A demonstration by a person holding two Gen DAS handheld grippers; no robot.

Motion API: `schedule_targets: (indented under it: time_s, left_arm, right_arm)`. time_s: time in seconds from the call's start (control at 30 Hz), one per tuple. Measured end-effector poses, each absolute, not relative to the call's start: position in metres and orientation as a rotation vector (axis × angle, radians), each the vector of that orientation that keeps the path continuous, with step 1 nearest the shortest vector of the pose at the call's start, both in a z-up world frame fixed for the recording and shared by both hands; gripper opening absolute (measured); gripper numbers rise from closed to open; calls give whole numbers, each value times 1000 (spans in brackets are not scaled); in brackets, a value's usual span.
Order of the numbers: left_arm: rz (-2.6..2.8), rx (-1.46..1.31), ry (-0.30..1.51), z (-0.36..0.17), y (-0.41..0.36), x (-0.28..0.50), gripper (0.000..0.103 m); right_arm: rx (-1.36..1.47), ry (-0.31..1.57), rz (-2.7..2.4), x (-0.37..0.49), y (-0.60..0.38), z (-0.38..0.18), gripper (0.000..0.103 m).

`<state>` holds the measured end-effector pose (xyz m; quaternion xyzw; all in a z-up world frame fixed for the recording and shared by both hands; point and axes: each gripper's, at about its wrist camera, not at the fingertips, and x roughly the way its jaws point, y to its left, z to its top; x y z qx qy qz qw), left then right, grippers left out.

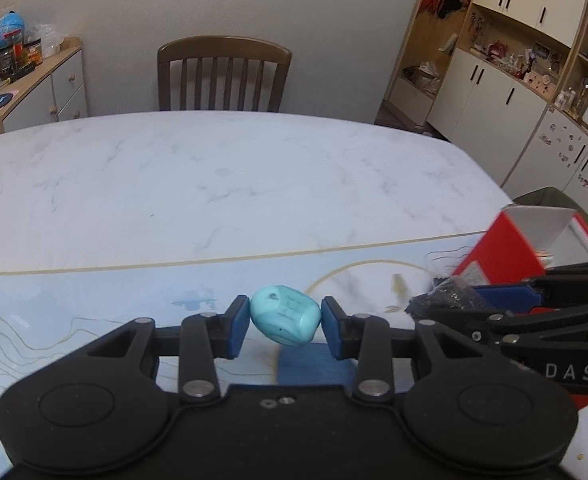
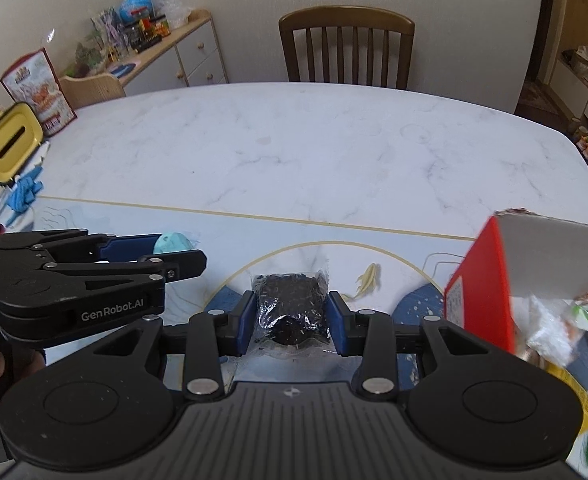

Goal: Organize objects
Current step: 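Carry the teal soap and black bag with both grippers into the shoebox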

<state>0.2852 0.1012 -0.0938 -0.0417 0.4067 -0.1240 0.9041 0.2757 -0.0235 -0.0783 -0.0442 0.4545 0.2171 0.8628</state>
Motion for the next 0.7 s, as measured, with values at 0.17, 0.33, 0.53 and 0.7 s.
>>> schedule_targets:
  time_s: [0.17,0.33,0.53,0.7]
  left_arm:
    - [-286,-81,833,-75,86,273,37]
    - [-306,-70,827,-58,68,259,37]
    - [-320,-54,822,-43,40,244,37]
    - [-332,-30,807,-32,11,235,37]
  right_arm:
    - [-62,930,462,263,-41,-58,37]
    - [-31,906,467,251,-64,-41,37]
    - [-15,888,474,240,-96,-28,37]
    - [-8,869,478,234,-127,-19,37]
